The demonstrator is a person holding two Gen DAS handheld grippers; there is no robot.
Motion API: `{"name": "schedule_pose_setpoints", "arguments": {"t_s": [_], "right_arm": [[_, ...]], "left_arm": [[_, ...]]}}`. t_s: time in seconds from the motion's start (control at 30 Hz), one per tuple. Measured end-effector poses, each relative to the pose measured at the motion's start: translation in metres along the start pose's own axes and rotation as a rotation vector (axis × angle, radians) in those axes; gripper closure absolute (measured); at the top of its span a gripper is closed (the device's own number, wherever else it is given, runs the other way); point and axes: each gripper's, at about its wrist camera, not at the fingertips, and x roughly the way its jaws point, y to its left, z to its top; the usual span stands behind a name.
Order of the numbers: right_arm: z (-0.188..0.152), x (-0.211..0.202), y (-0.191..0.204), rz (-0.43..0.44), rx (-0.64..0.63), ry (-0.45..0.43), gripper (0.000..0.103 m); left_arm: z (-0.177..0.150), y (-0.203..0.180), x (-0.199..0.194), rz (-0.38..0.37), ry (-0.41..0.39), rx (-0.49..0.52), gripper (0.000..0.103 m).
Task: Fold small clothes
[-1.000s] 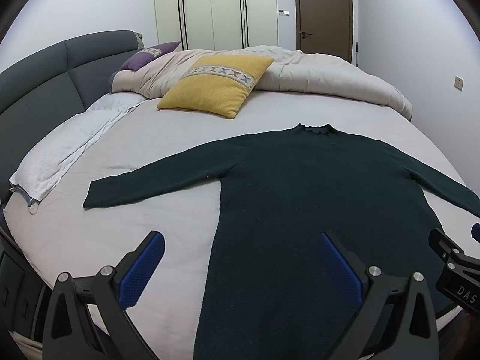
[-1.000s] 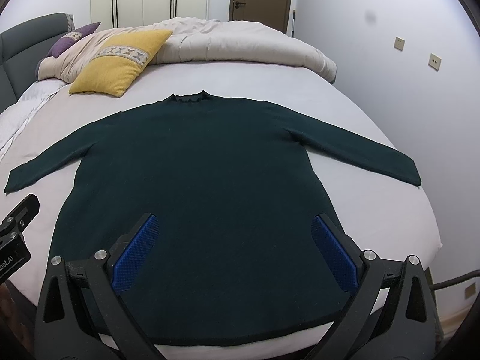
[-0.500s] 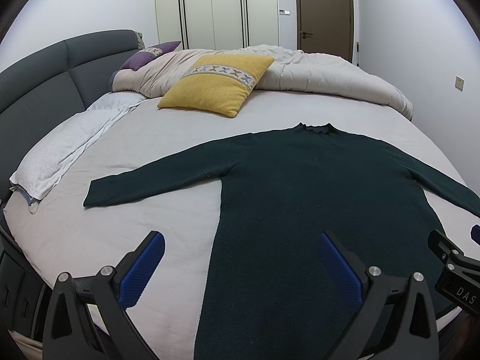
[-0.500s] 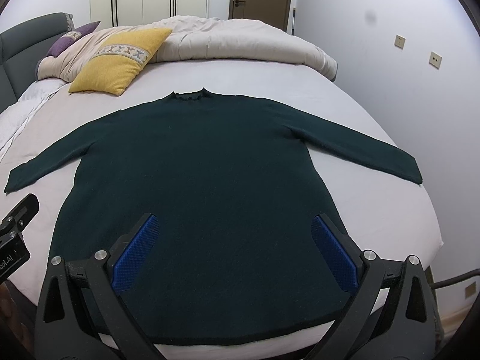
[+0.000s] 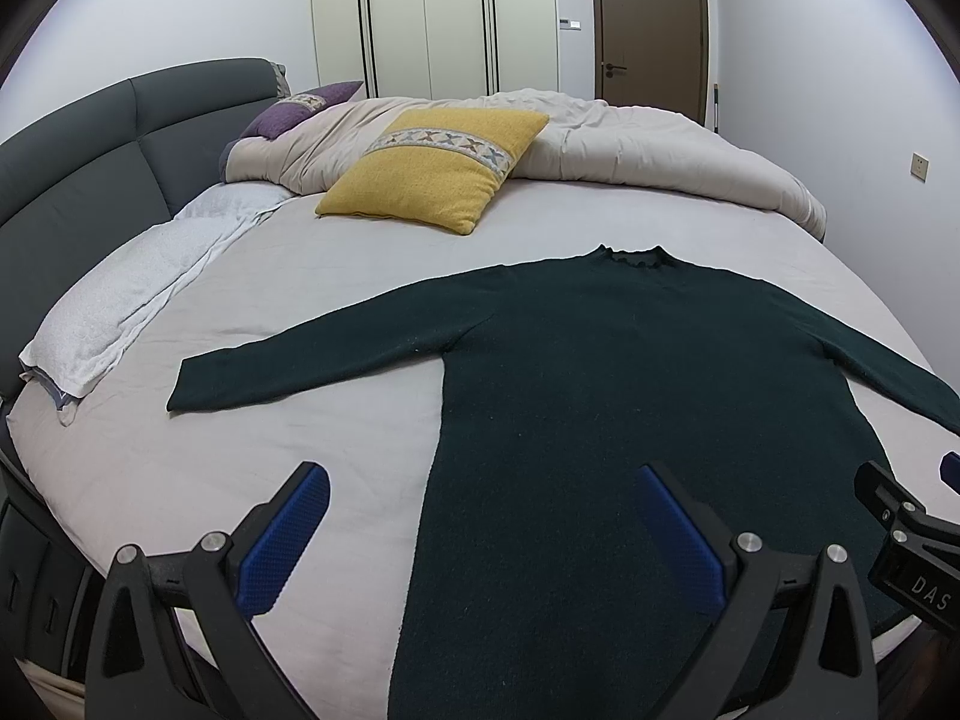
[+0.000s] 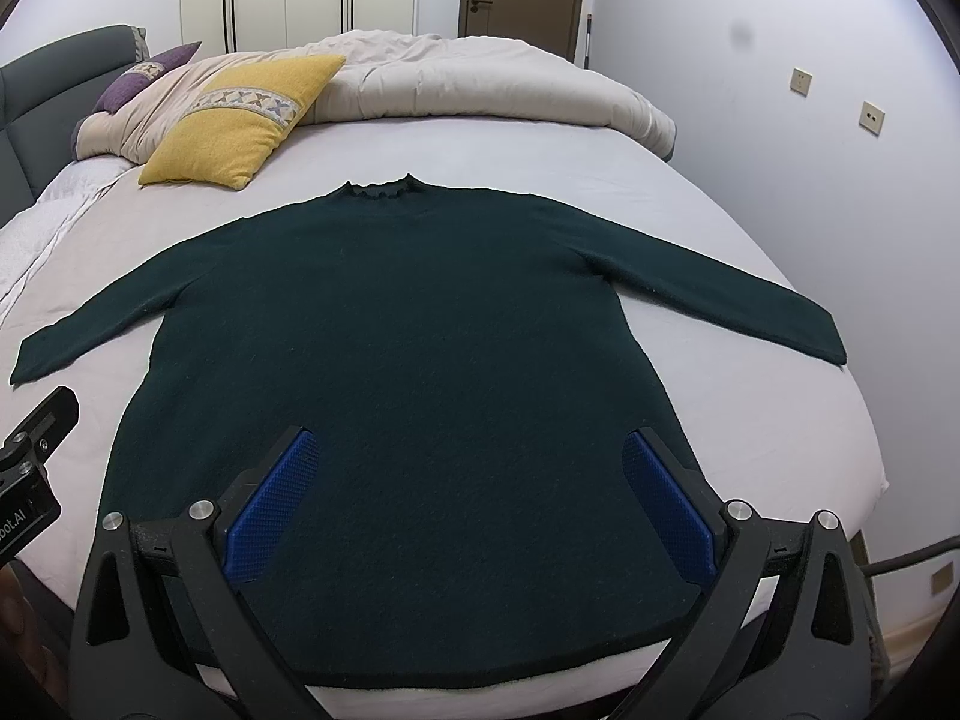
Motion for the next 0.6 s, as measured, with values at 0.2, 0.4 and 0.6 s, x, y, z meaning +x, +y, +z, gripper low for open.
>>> {"name": "schedule_pose_setpoints", "arguments": {"t_s": [0.2,0.4,0.6], "right_arm": [[-0.0027,0.0011,0.0025,0.001,0.000,0.001,0.000],[-0.0033,0.0013,0.0029,0.002,-0.001,0.002,0.000],[-0.0040,0.0016,0.0037,0.002,-0.001,0.003,0.000]], "left_arm": [[-0.0002,0.0004,0.0000,0.000,0.000,0.001,0.000],[0.0003,-0.0007,0.0002,0.000,0.001,0.000,0.000],[0.0002,-0.0002,0.0003,0.000,0.002,-0.001,0.000]]}}
